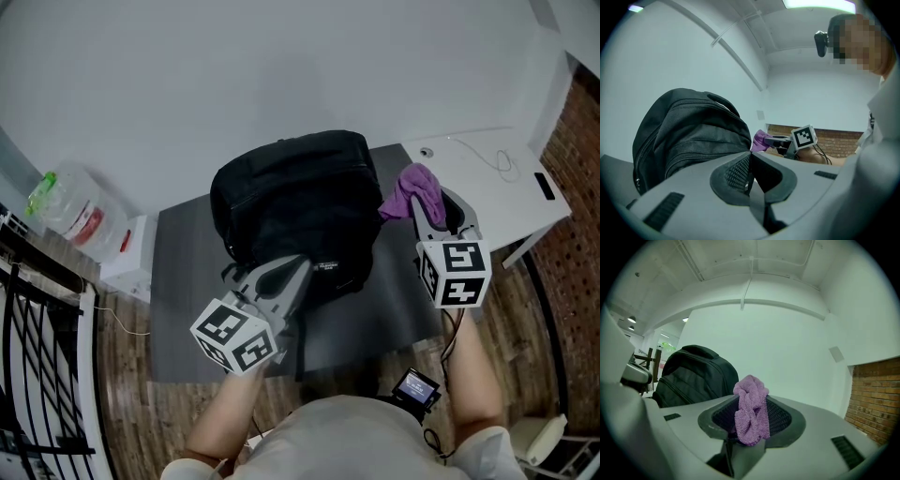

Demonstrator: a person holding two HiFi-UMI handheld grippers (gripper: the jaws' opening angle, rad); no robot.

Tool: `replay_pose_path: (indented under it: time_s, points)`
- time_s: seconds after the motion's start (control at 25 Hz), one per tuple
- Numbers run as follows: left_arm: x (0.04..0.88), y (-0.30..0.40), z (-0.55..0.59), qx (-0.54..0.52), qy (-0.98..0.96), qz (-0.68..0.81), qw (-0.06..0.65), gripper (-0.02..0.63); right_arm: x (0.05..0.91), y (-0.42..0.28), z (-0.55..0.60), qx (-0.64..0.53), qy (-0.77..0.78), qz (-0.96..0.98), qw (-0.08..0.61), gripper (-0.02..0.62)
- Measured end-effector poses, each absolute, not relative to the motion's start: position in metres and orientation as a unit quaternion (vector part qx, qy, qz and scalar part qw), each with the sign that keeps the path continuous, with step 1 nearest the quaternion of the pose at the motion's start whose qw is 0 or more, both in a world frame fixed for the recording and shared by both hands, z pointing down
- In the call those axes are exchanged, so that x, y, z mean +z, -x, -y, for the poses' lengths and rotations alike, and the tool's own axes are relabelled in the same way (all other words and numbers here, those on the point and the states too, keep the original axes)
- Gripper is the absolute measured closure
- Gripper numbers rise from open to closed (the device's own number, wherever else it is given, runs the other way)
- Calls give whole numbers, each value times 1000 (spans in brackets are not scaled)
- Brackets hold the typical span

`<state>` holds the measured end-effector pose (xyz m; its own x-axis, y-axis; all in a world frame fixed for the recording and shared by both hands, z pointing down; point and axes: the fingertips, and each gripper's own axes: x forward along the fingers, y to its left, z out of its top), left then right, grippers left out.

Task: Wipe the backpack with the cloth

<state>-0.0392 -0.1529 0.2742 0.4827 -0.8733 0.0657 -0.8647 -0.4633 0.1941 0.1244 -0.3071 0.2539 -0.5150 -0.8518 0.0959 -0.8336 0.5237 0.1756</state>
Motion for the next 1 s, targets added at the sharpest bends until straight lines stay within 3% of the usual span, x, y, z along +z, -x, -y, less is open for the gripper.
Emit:
replay_pose_path:
  time_s: [0.44, 1.0]
  points:
    - [276, 47, 147, -23, -854, 509, 103, 600, 235, -132, 286, -56, -484, 872, 55, 431]
    - [282, 93, 118, -47, -831, 543, 112, 600, 200, -13, 195, -82, -336, 938, 15, 431]
